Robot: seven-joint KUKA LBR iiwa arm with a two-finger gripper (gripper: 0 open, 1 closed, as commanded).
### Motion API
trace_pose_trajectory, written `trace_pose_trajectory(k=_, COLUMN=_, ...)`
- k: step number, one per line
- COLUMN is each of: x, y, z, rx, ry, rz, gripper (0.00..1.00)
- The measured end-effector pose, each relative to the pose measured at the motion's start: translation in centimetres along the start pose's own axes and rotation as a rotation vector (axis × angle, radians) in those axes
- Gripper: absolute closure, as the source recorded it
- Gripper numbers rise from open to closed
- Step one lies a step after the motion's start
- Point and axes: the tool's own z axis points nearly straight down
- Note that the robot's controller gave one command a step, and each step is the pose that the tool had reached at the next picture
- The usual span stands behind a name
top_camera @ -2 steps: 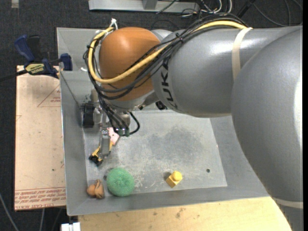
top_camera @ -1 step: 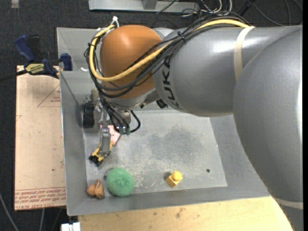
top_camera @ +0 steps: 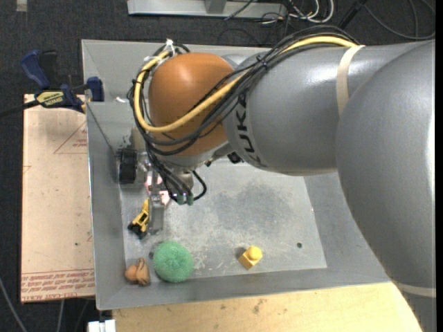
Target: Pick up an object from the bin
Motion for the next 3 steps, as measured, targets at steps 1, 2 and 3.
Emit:
trace_pose_trajectory(k=1, x=2.0, y=-0.8, z=2.7, rx=0.002, ry=0.009, rz=-0.293, gripper=0.0)
trace_pose_trajectory(k=2, x=-0.1, y=-1.4, z=7.1, rx=0.0, ry=0.003, rz=-0.358, gripper=0.0)
trace_pose_trajectory(k=3, x=0.7, y=0.4, z=9.4, rx=0.0, ry=0.008, rz=-0.481, gripper=1.0)
